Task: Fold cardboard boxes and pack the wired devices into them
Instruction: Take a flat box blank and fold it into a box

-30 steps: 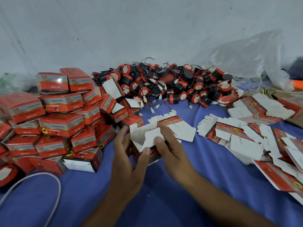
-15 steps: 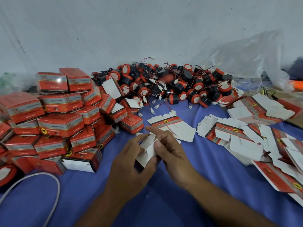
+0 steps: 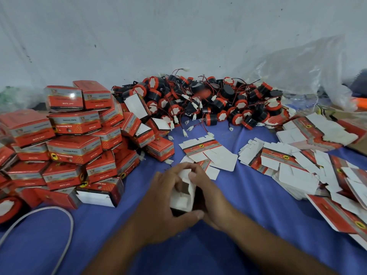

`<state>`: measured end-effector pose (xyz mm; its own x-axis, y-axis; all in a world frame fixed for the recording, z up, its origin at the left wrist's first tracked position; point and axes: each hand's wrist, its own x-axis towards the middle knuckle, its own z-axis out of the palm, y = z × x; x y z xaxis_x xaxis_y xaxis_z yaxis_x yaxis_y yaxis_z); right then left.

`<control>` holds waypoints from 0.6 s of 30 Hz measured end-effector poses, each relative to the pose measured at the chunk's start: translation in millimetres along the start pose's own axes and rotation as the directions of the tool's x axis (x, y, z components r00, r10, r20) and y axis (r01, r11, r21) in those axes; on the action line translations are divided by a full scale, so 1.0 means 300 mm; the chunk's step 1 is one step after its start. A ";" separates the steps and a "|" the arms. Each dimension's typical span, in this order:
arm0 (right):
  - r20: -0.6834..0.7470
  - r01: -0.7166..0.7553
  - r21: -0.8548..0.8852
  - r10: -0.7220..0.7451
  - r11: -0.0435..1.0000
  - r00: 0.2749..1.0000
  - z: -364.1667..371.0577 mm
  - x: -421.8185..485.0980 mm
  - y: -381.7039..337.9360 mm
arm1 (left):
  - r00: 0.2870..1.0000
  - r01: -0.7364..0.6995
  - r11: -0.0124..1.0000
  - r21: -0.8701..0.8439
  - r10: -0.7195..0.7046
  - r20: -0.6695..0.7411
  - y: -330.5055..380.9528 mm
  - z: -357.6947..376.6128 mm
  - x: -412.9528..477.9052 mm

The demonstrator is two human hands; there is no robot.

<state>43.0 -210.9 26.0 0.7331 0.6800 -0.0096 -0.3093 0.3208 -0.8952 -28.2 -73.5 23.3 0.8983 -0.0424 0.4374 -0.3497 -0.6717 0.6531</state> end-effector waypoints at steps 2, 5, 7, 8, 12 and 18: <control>-0.009 -0.010 0.077 0.010 0.997 1.000 -0.004 0.006 -0.003 | 0.996 0.060 0.994 -0.088 -0.055 0.065 -0.016 -0.016 -0.006; -0.020 -0.017 0.142 0.020 0.990 1.000 -0.009 0.018 -0.003 | 0.994 0.071 0.996 -0.060 -0.066 0.085 -0.028 -0.024 -0.001; -0.020 -0.035 0.122 0.038 0.992 0.999 -0.008 0.021 -0.001 | 0.997 -0.016 0.997 0.073 0.011 0.070 -0.032 -0.025 0.002; -0.022 -0.044 0.086 0.046 0.995 0.999 -0.009 0.022 0.000 | 0.998 -0.040 0.991 0.129 0.032 0.059 -0.032 -0.026 0.002; -0.056 -0.059 -0.189 0.050 0.980 0.997 -0.022 0.009 -0.009 | 0.991 -0.089 0.992 0.087 0.080 0.106 -0.026 -0.020 0.001; -0.097 -0.165 -0.434 0.136 0.886 0.986 -0.026 -0.001 -0.052 | 0.998 0.052 0.998 -0.023 -0.053 -0.027 -0.006 -0.009 0.001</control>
<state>52.3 -221.2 36.5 0.7394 0.6502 -0.1747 -0.1324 -0.1140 -0.9846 -28.2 -70.3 24.1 0.9080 0.0130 0.4187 -0.3083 -0.6560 0.6890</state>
